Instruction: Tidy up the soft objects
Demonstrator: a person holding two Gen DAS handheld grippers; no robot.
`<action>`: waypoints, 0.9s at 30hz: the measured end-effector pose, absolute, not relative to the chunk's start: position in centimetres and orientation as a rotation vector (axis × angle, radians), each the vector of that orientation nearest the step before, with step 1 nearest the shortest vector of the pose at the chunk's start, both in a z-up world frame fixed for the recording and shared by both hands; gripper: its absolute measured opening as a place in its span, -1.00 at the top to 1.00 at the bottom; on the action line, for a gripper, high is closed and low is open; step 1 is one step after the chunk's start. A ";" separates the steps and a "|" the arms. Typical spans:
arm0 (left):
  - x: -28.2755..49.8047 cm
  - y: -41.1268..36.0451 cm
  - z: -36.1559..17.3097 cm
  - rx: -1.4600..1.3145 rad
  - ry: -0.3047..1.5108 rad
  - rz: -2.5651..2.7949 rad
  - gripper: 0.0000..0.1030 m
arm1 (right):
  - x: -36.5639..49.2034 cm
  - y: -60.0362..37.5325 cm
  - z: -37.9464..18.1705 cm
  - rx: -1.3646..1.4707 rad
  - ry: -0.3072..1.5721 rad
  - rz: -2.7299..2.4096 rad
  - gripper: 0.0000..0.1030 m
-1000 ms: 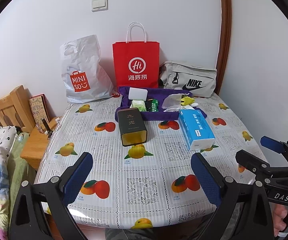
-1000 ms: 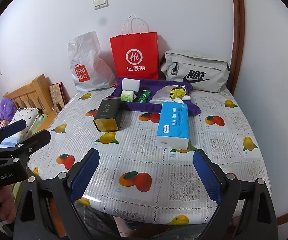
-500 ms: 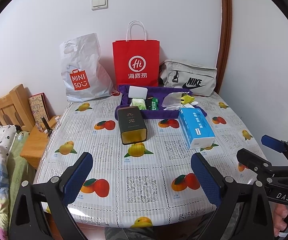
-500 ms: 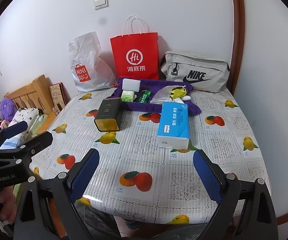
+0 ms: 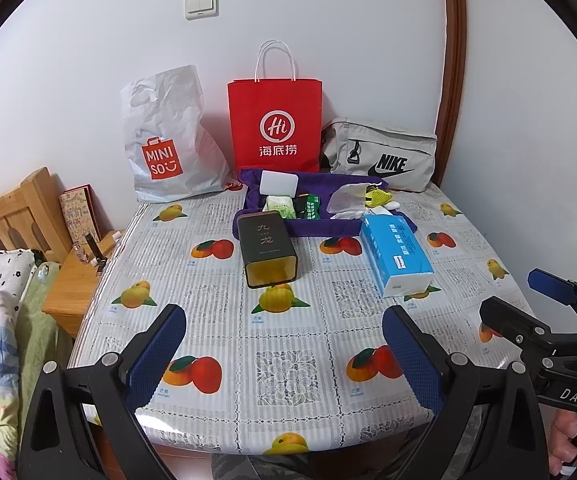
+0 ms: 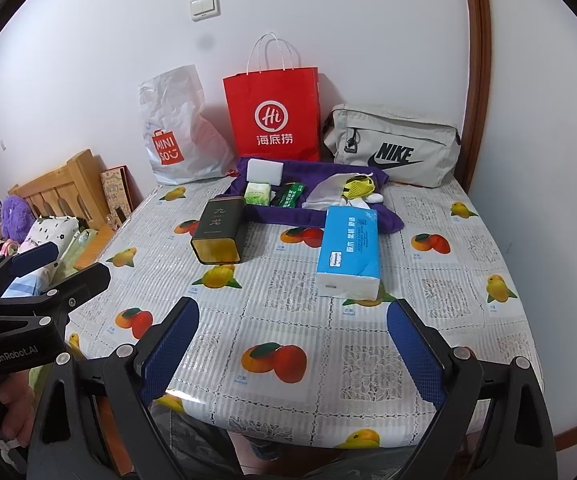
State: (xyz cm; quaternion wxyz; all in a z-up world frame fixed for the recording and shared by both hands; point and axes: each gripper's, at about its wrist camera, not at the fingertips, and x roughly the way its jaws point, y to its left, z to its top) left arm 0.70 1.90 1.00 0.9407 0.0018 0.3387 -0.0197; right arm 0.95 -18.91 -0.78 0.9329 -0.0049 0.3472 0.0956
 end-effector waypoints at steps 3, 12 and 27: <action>0.7 1.9 1.0 0.004 0.693 -0.038 -0.93 | 1.0 -19.0 -0.8 -0.010 0.711 0.197 -0.83; 0.7 1.8 0.9 0.006 0.695 -0.040 -0.93 | 0.8 -18.9 -0.8 -0.009 0.712 0.202 -0.83; 0.8 1.9 0.6 0.010 0.695 -0.051 -0.93 | 0.9 -18.8 -0.8 -0.011 0.716 0.201 -0.83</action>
